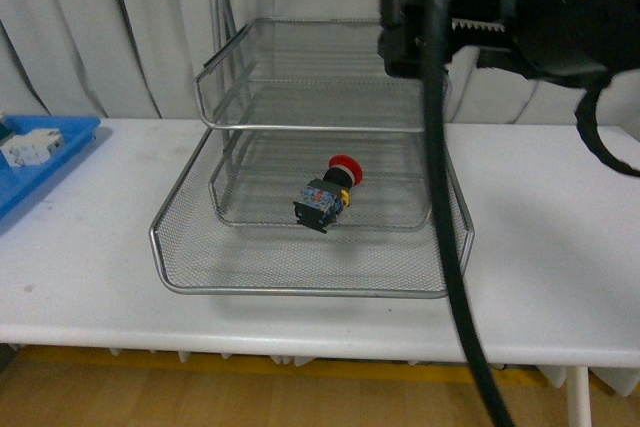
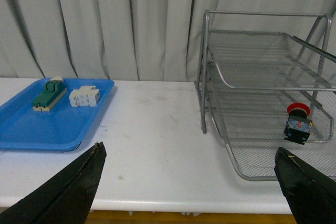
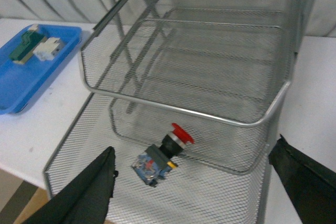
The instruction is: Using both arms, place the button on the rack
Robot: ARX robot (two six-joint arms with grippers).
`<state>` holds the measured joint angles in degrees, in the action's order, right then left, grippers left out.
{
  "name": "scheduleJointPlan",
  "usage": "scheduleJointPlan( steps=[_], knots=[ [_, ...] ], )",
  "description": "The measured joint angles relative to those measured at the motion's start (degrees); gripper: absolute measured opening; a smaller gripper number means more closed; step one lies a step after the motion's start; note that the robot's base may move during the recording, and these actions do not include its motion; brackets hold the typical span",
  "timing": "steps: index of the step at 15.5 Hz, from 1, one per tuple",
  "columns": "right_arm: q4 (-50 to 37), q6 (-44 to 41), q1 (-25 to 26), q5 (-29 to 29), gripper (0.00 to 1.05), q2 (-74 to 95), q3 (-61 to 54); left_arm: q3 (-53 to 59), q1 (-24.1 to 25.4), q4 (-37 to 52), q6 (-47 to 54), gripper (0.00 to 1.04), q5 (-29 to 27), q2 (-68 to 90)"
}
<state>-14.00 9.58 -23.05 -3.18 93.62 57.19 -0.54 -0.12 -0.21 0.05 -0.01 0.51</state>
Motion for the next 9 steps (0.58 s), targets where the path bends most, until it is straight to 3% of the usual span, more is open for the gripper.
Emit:
scheduleJointPlan(
  steps=[2, 3, 7, 9],
  knots=[
    [7.65, 0.04, -2.34, -0.11, 0.7, 0.42, 2.01, 0.0, 0.0, 0.0, 0.0, 0.98, 0.0, 0.0],
    [11.26, 1.14, -3.3, -0.26, 0.54, 2.54, 2.01, 0.0, 0.0, 0.0, 0.0, 0.98, 0.0, 0.0],
    [13.84, 2.54, -3.98, -0.52, 0.04, 4.31, 2.34, 0.0, 0.0, -0.02, 0.0, 0.98, 0.0, 0.0],
    [15.32, 3.32, -4.07, -1.09, 0.02, 4.7, 2.1, 0.0, 0.0, 0.0, 0.0, 0.98, 0.0, 0.0]
  ],
)
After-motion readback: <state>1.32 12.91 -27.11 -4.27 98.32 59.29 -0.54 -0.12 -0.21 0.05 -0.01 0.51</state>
